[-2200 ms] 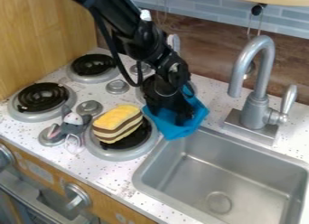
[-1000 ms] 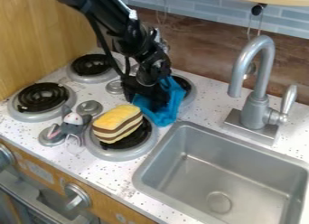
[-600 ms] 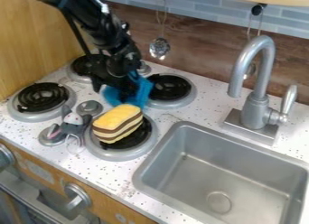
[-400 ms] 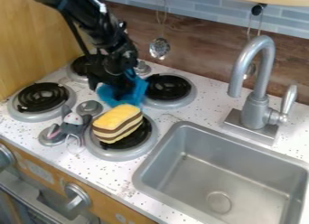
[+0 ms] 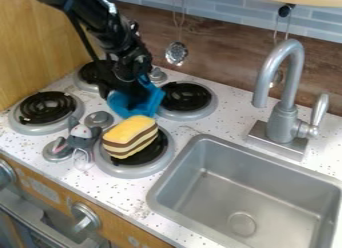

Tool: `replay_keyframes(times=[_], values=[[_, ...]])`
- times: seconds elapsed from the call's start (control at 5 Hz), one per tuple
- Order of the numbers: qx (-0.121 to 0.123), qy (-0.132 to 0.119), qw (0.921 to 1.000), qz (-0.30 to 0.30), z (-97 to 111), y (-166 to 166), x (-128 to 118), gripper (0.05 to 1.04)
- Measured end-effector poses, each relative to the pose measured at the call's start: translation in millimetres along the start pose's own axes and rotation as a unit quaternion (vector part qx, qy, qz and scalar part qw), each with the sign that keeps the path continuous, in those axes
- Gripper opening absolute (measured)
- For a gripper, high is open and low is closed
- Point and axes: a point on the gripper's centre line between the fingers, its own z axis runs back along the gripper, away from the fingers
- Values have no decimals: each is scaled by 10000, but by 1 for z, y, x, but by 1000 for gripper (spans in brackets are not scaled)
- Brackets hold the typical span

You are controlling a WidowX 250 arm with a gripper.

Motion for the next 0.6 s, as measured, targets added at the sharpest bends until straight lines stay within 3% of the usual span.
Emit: replay_keyframes(times=[0.2,0.4,0.6], values=[[-523,-179,9984,96,29,-5,3,1001],[-930,-464,9940,332,73,-1,16,1001],[-1045,-731,9911,378,96,6,21,1001]])
